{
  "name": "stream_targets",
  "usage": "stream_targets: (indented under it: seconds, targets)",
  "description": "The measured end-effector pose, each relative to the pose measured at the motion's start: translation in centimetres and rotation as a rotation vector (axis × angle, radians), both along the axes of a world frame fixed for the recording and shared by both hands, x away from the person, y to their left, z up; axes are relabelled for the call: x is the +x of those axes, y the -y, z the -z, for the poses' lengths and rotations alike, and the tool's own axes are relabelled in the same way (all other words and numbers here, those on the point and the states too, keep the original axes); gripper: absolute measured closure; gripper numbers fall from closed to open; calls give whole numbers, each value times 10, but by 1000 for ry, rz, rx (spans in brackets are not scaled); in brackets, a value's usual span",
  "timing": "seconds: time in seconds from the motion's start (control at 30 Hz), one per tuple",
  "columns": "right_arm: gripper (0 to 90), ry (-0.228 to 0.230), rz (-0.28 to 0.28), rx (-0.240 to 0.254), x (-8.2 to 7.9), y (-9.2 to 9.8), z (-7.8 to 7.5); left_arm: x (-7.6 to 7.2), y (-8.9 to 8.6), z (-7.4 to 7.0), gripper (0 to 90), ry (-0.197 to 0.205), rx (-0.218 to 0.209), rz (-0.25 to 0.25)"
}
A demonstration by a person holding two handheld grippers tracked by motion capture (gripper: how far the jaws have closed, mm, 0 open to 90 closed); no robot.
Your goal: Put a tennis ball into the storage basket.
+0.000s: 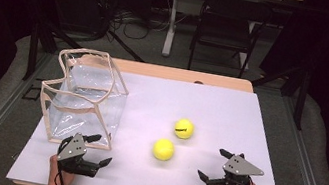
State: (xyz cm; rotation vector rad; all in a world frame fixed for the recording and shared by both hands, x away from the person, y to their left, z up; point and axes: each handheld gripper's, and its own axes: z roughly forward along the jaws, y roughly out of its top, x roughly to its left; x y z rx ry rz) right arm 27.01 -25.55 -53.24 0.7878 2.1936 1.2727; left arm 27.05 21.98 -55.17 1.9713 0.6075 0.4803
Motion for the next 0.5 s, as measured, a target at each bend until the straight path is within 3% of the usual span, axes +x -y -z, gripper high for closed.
stream_targets:
  seconds: [0.5]
  targets:
    - [0, -22, 3, -7, 4, -5, -1, 0, 0, 0, 161, -5, -7, 4]
